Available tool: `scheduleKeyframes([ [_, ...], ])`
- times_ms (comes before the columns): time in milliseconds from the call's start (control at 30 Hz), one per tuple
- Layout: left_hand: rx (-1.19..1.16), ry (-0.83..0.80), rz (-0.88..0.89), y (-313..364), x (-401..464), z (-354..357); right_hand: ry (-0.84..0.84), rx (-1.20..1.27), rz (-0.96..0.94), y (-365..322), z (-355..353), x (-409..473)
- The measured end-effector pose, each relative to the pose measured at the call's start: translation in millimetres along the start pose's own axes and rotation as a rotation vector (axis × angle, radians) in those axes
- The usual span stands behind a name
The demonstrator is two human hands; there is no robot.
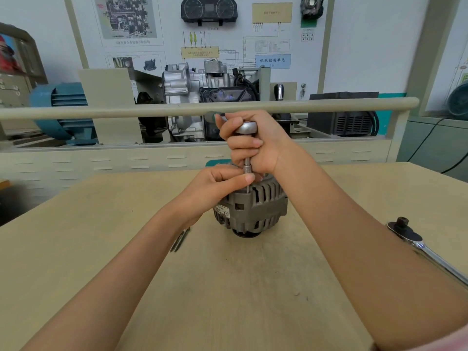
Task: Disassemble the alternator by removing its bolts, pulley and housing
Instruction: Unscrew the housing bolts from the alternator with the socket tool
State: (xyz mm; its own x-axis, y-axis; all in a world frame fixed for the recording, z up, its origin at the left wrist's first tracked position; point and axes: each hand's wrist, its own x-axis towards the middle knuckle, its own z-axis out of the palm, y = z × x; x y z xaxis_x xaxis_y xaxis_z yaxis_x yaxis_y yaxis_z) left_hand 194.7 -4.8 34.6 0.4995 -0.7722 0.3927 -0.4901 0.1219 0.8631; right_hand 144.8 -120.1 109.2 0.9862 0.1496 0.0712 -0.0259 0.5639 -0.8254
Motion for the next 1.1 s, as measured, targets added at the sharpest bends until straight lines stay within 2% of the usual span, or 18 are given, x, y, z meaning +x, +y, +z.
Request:
scheduleKeyframes([
  [133, 0.033, 0.036, 0.01, -2, 1, 2, 0.45, 0.024, -0.368, 11, 5, 0],
  [200, 0.053, 0.052, 0.012, -2, 1, 2, 0.608, 0.053, -0.554, 17, 6, 0],
  [267, 0.038, 0.05, 0.007, -1, 1, 4, 0.612, 0.084, -0.588, 17, 5, -1],
  [333, 0.007, 0.03, -0.014, 0, 0, 3, 0.537, 0.058, -0.484, 13, 5, -4],
  [500, -0.03, -0.007, -0.039, -1, 1, 1, 0.204, -0.096, -0.121, 1, 2, 0],
  [600, -0.04, -0.01, -0.042, -1, 1, 0, -0.002, -0.023, 0.037, -3, -3, 3],
  [667, -0.029, 0.002, -0.033, -2, 1, 1, -0.043, 0.022, 0.064, -4, -6, 3],
  [733, -0.017, 0.016, -0.019, -1, 0, 1, -0.023, 0.024, 0.041, -3, -5, 0],
  [800, -0.013, 0.019, -0.003, -1, 0, 1, 0.093, -0.006, -0.059, 1, 0, -2],
  [933, 0.02, 0.057, 0.014, -1, 0, 1, 0.607, -0.036, -0.515, 18, 13, 7],
  [967, 0.029, 0.067, 0.011, -1, 0, 1, 0.69, -0.028, -0.613, 21, 14, 9],
  [1033, 0.034, 0.059, 0.015, -1, 1, 1, 0.716, -0.019, -0.64, 22, 16, 12],
  [1100, 0.015, 0.03, 0.009, -2, 1, 0, 0.618, -0.055, -0.49, 16, 14, 10],
])
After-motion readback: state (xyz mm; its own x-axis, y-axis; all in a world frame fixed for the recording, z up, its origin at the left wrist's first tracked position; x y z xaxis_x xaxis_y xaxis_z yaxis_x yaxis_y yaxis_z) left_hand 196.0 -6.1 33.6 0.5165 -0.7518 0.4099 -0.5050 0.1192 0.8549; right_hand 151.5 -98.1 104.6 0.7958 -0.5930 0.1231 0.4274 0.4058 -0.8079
